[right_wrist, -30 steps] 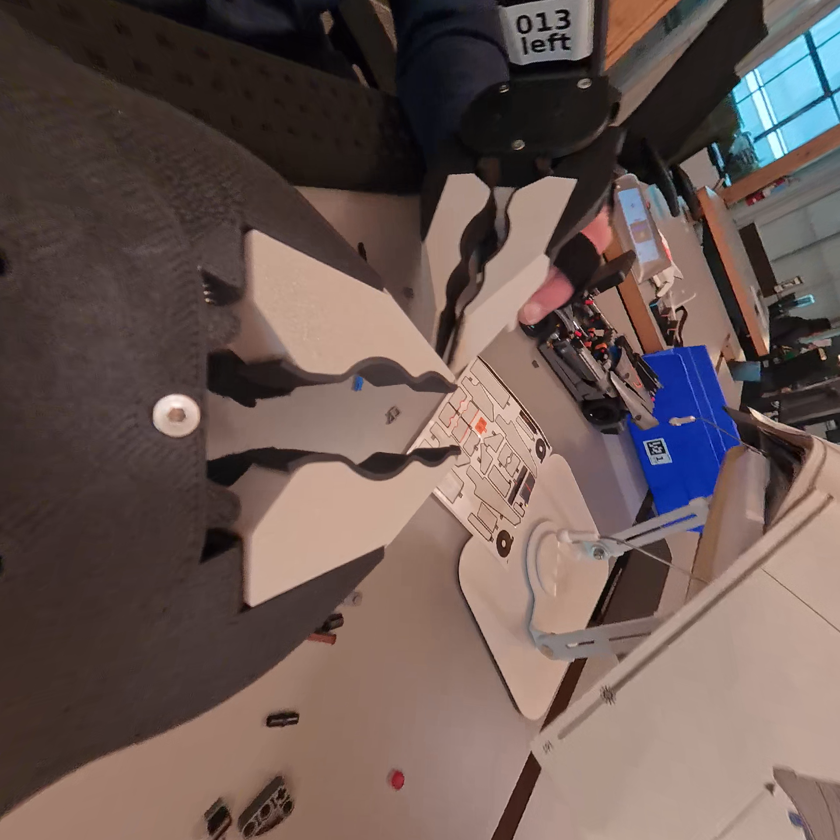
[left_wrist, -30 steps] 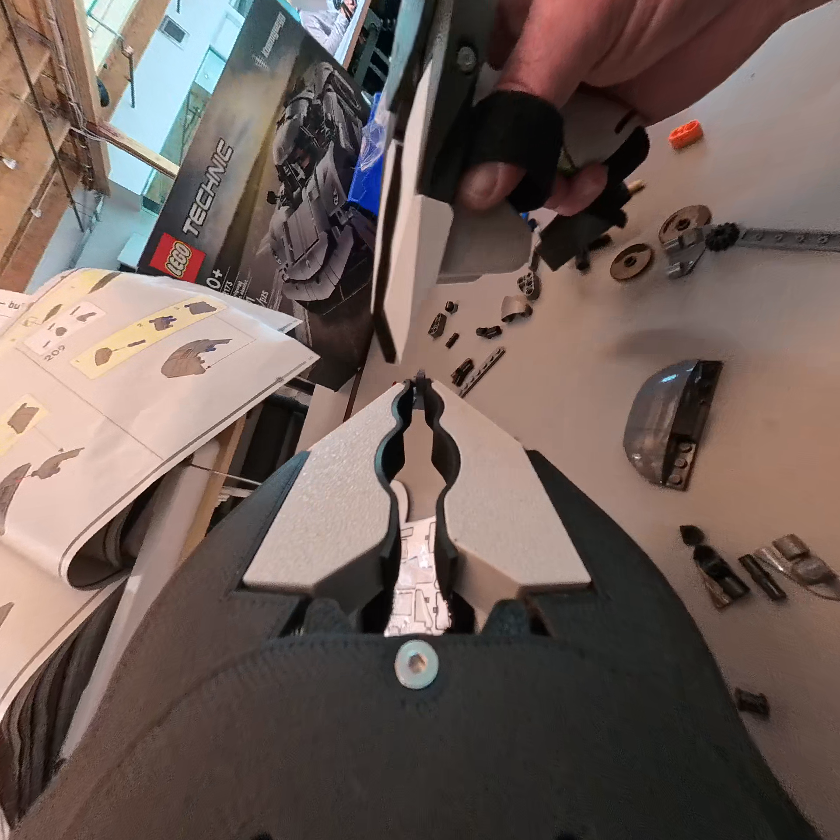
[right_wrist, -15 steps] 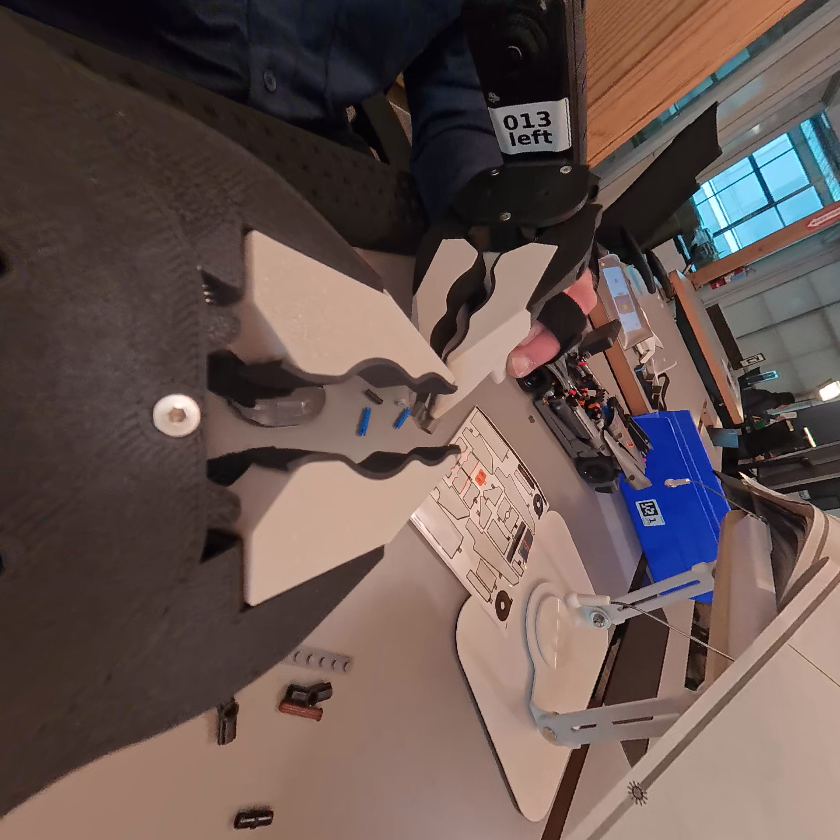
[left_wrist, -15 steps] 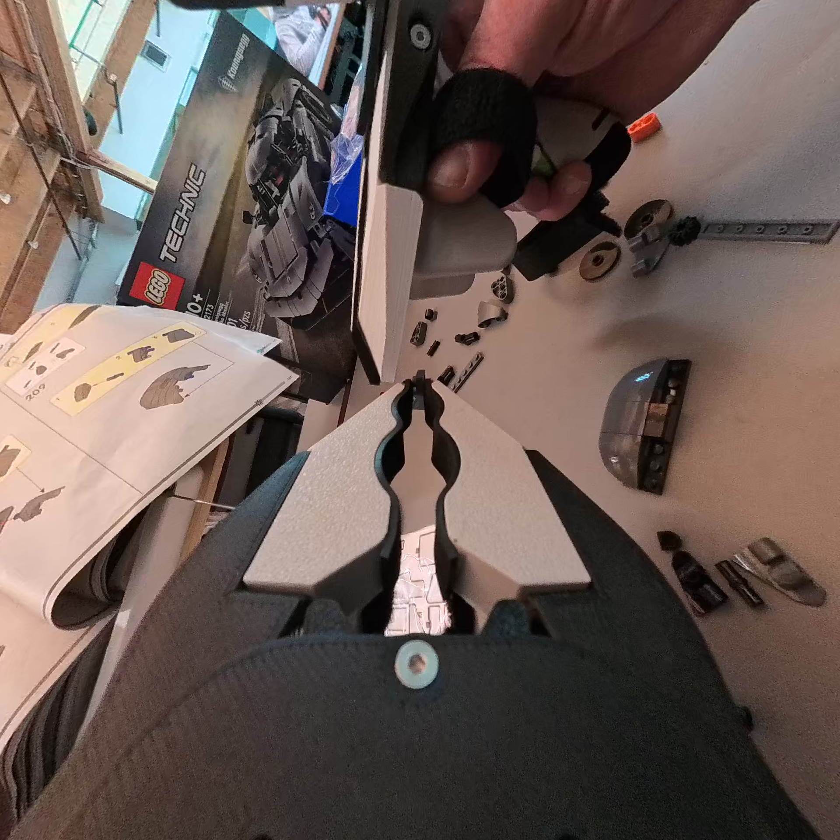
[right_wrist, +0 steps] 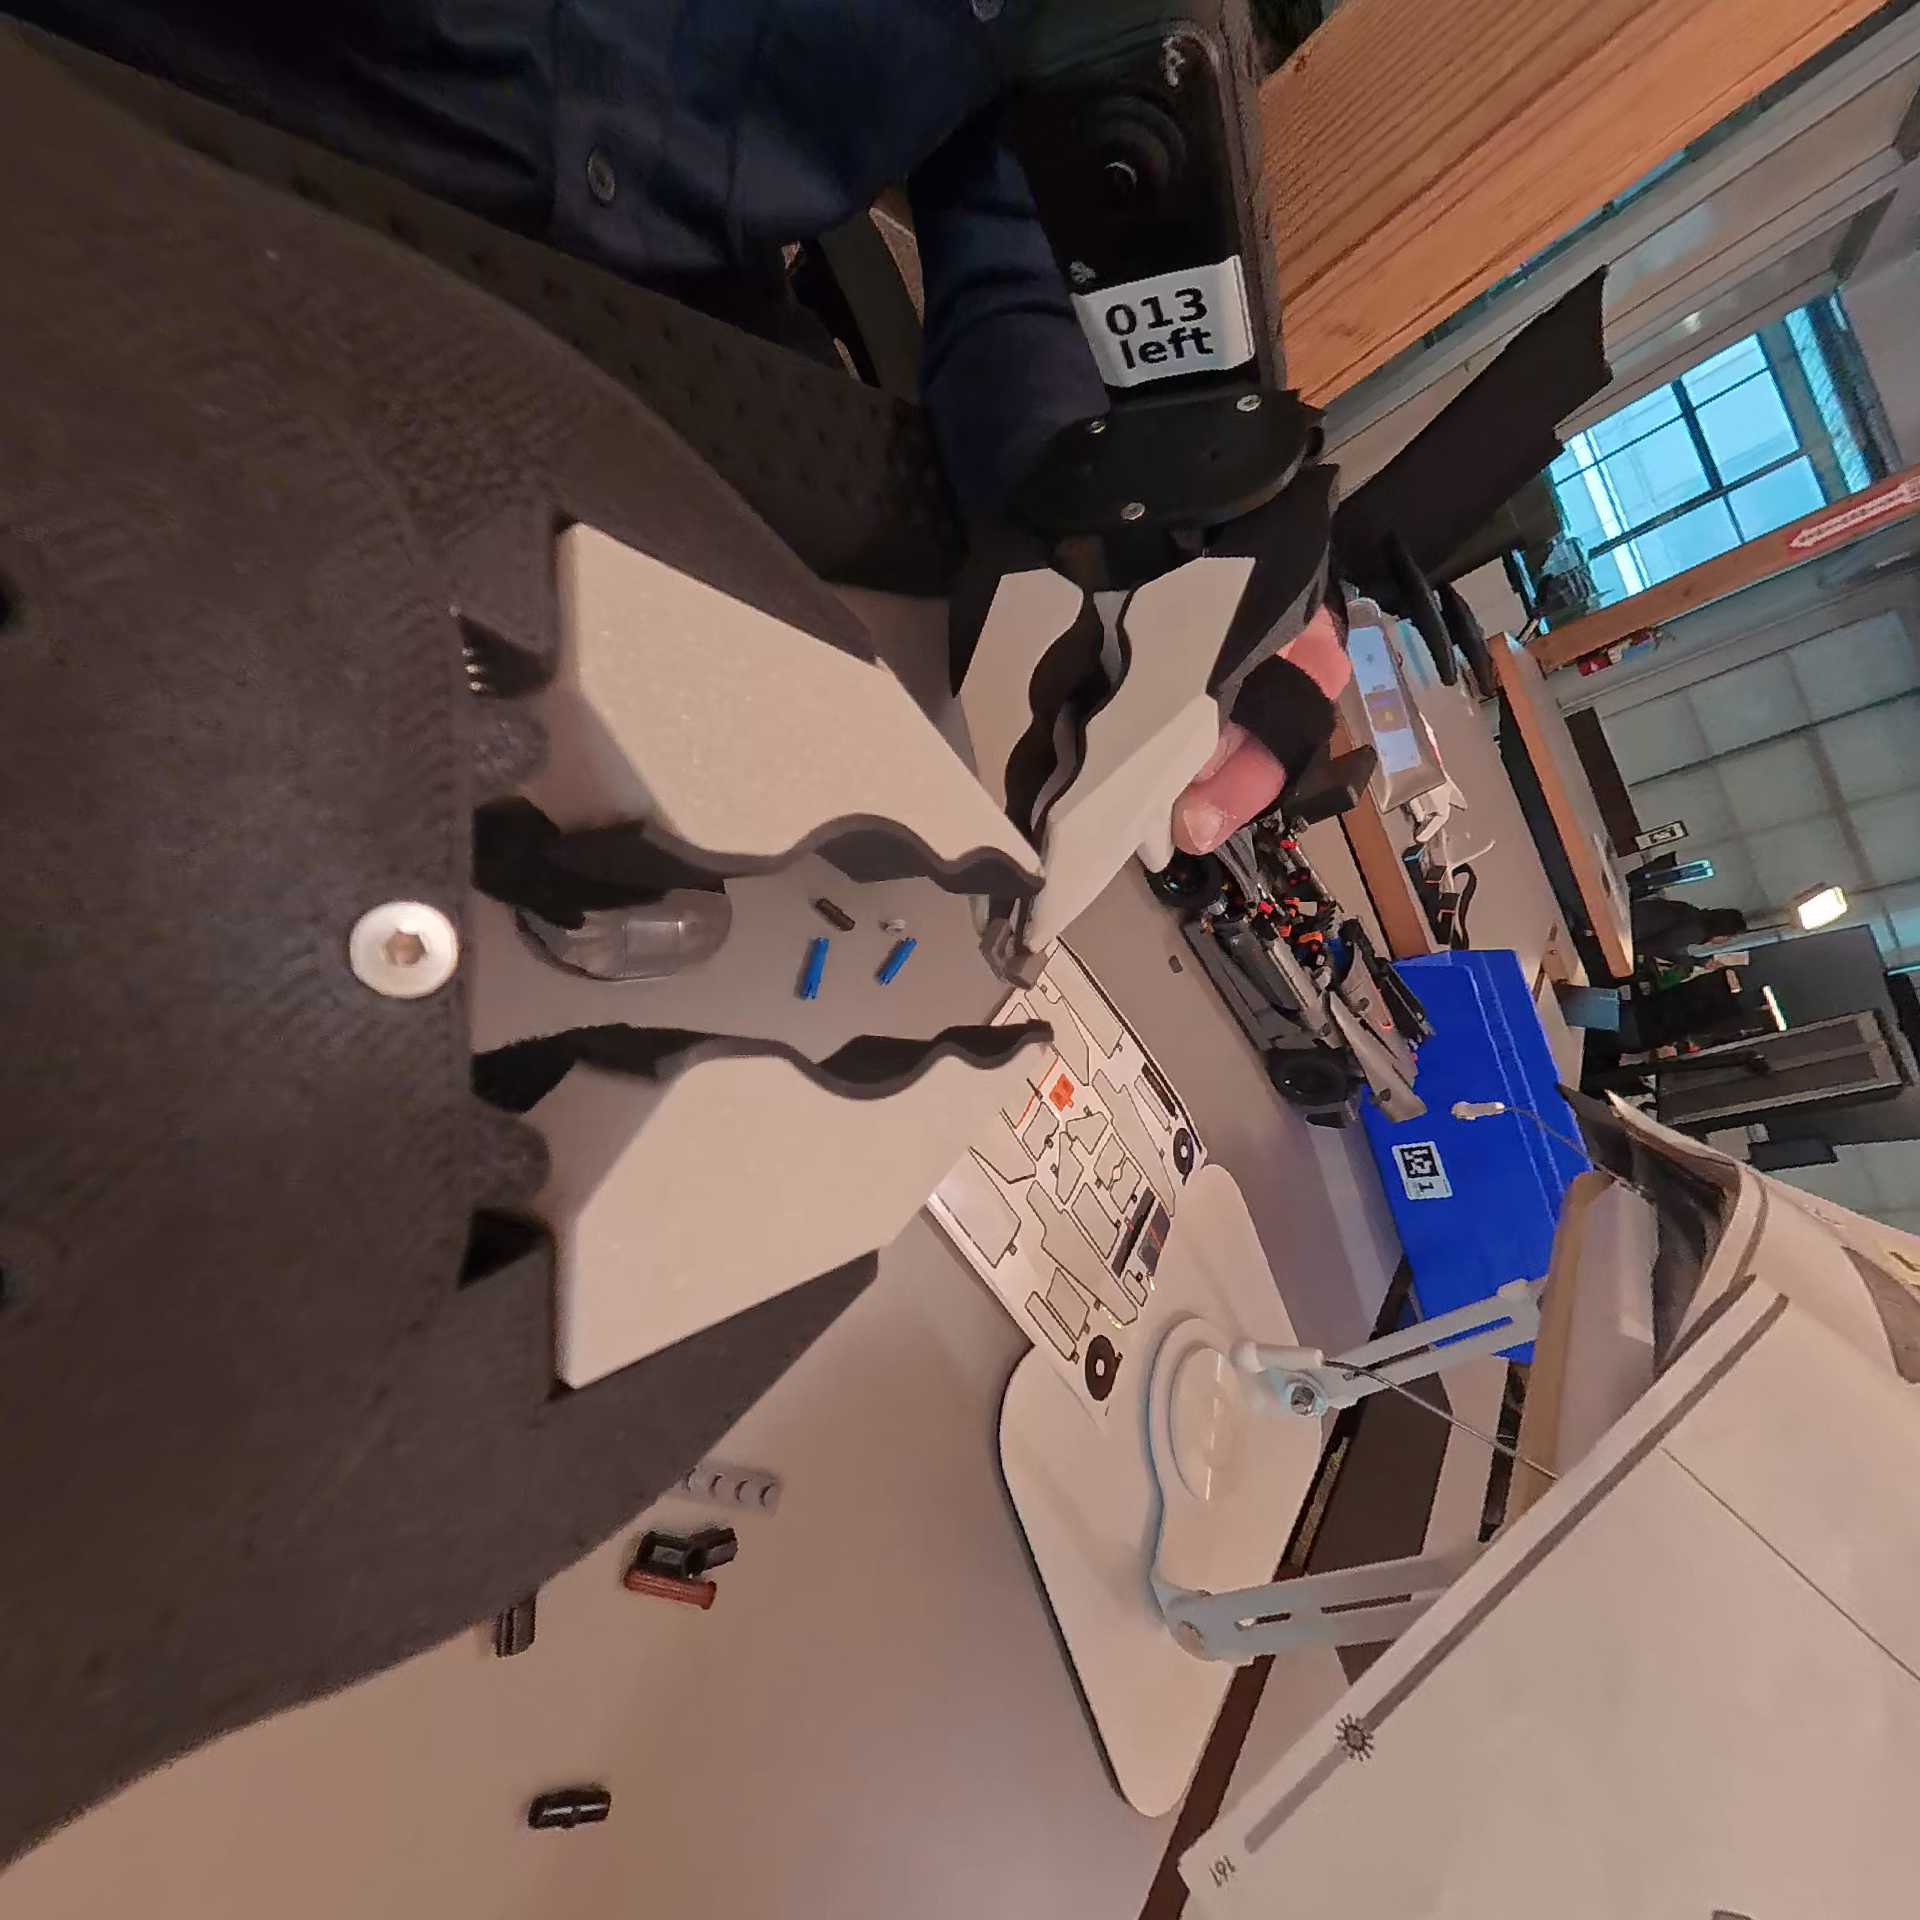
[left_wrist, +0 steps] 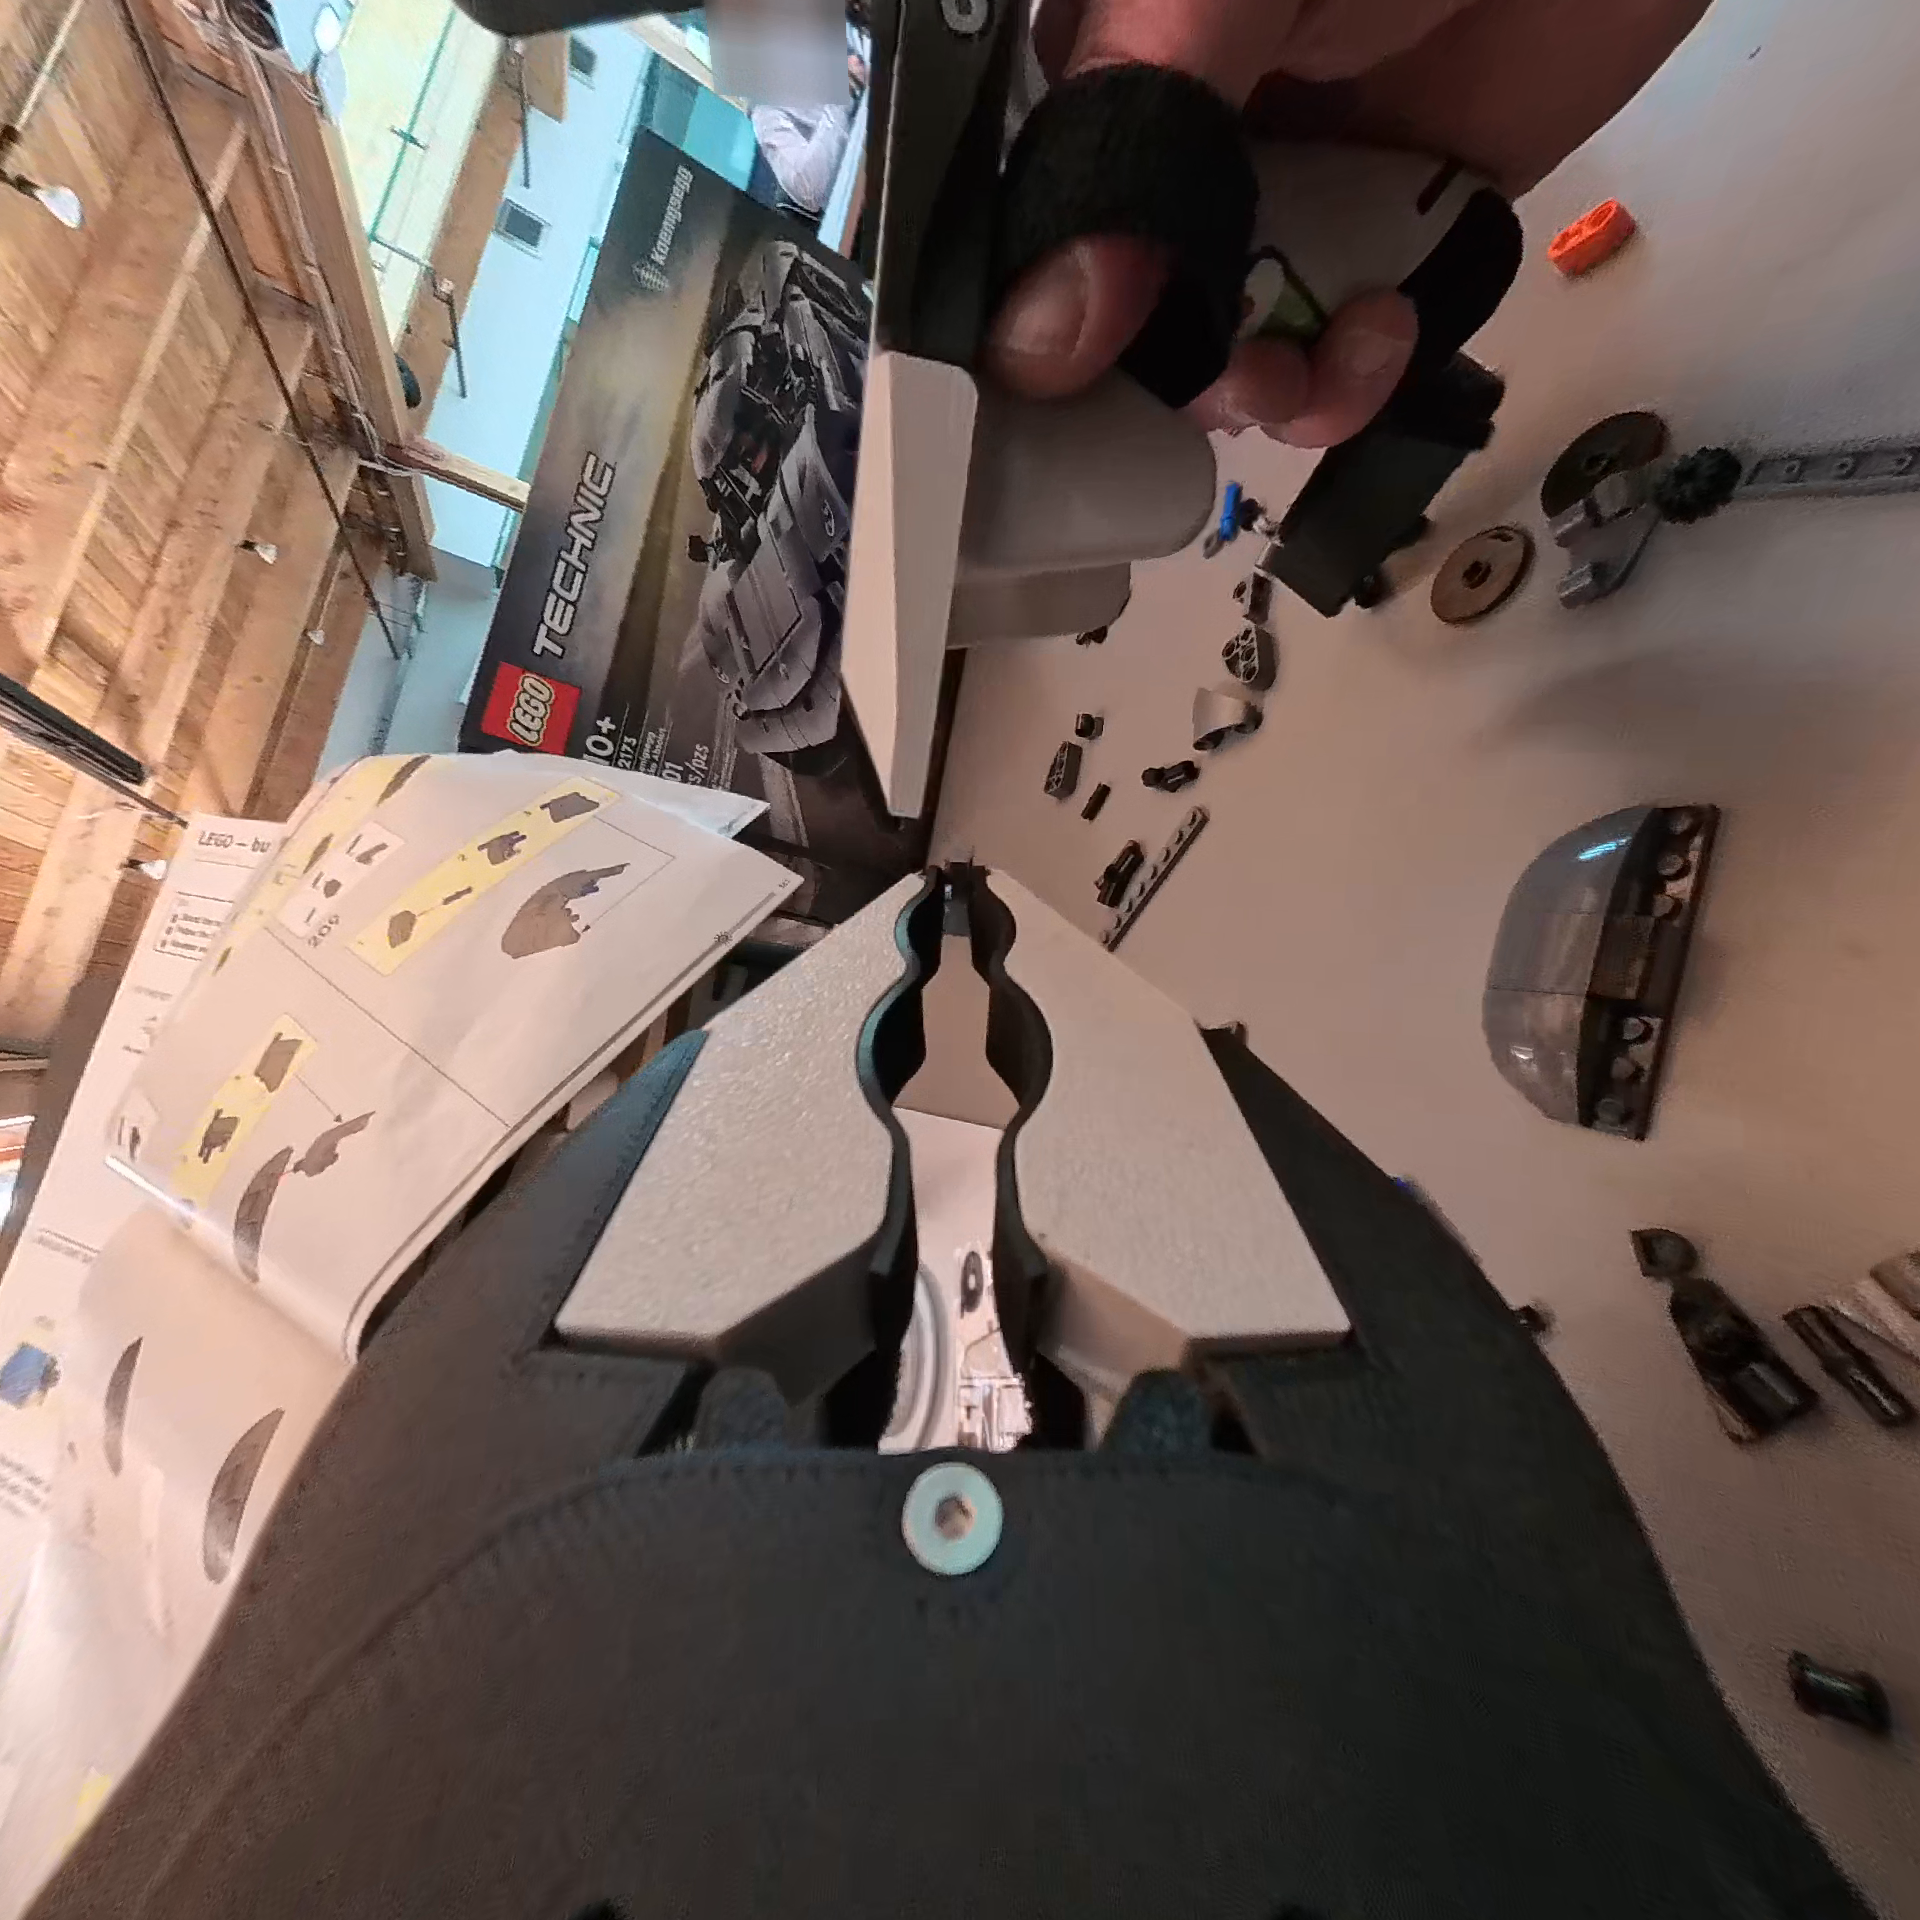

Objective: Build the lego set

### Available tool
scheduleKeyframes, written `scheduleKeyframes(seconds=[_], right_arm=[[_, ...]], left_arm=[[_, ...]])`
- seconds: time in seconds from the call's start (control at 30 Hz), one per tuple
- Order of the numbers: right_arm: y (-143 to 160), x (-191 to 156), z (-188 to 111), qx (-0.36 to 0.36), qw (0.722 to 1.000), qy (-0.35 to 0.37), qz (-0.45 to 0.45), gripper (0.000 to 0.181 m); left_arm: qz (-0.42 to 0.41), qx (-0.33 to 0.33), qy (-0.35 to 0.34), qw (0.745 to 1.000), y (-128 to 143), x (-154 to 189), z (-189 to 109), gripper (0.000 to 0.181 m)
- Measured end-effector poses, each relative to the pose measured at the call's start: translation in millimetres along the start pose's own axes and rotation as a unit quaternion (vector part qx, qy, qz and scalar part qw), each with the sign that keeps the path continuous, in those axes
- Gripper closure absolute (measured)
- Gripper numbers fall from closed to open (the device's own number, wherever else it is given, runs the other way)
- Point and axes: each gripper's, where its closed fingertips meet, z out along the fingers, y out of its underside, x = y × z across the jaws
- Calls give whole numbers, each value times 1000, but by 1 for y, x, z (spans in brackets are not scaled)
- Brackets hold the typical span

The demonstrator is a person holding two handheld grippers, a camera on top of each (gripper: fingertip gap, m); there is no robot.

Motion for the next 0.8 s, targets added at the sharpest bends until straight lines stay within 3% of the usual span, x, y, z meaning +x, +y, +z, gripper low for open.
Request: scheduleKeyframes(seconds=[0.3,0.8], right_arm=[[17,2,2,-46,999,0,21,159],[13,-13,2,-27,996,-69,56,167]], left_arm=[[21,4,-10,1000,-5,0,0,179],[36,12,-5,999,-11,3,-3,180]])
